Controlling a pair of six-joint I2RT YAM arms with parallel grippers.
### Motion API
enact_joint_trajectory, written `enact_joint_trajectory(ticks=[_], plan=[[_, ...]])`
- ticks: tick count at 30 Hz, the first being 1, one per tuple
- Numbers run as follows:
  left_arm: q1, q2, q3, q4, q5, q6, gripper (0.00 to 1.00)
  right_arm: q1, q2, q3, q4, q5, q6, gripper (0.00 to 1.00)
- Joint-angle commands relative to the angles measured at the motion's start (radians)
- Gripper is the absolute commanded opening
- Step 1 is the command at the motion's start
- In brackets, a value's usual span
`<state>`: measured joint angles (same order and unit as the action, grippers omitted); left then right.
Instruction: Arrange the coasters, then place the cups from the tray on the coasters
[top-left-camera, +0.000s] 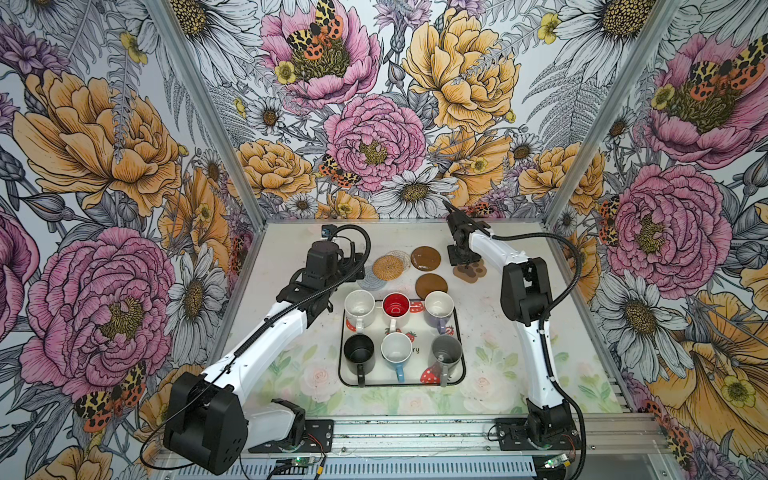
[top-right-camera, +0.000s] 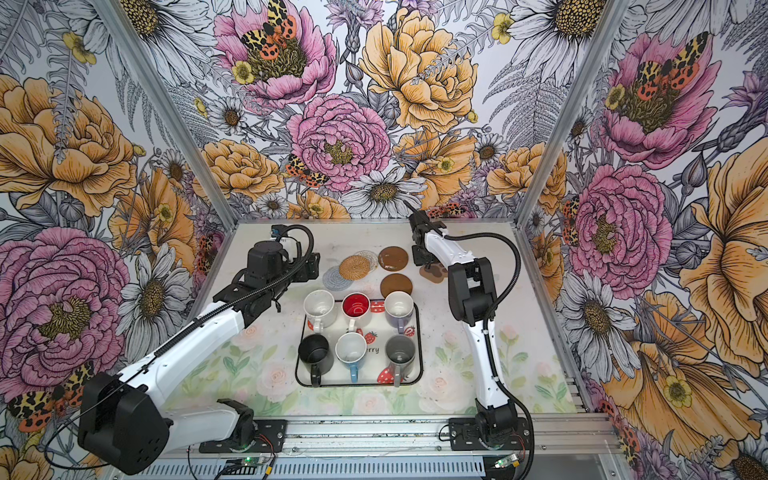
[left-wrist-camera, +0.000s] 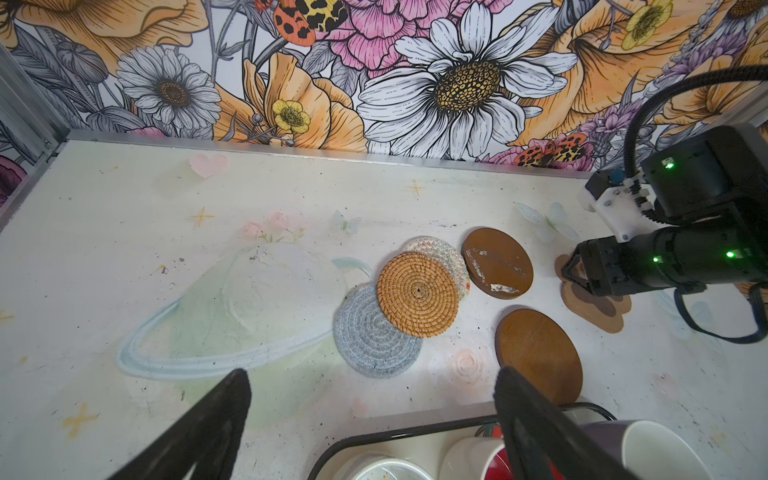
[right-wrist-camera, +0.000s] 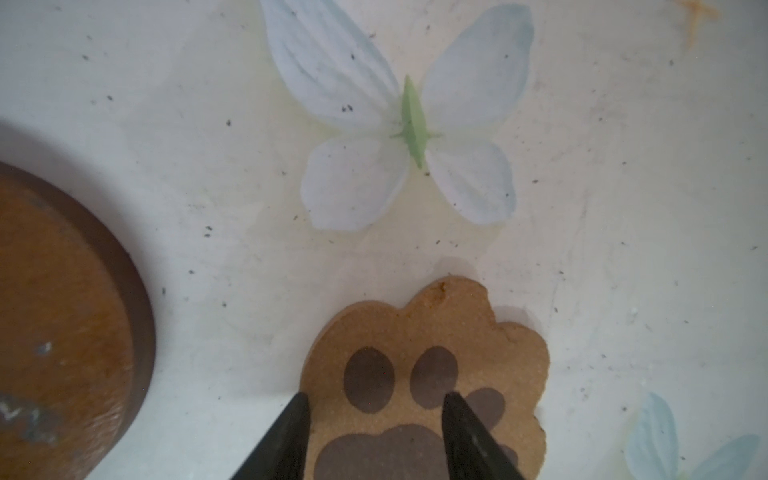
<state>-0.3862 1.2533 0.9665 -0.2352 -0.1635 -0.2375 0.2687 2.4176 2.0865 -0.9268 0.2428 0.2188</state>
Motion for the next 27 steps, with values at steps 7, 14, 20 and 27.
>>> enact_joint_trajectory(ticks=[7,14,20,27], plan=[[-0.007,-0.017,-0.012,0.03,-0.007,-0.011,0.93,0.02,0.038,0.027,-0.006,-0.005,0.014,0.55],[-0.007,-0.015,-0.013,0.033,-0.006,-0.011,0.93,0.026,0.037,0.023,-0.007,-0.022,0.017,0.55],[-0.006,-0.016,-0.016,0.033,-0.007,-0.011,0.93,0.031,0.034,0.023,-0.007,-0.032,0.018,0.55],[-0.006,-0.021,-0.016,0.032,-0.008,-0.01,0.93,0.024,0.021,-0.011,-0.015,-0.025,0.0,0.58]])
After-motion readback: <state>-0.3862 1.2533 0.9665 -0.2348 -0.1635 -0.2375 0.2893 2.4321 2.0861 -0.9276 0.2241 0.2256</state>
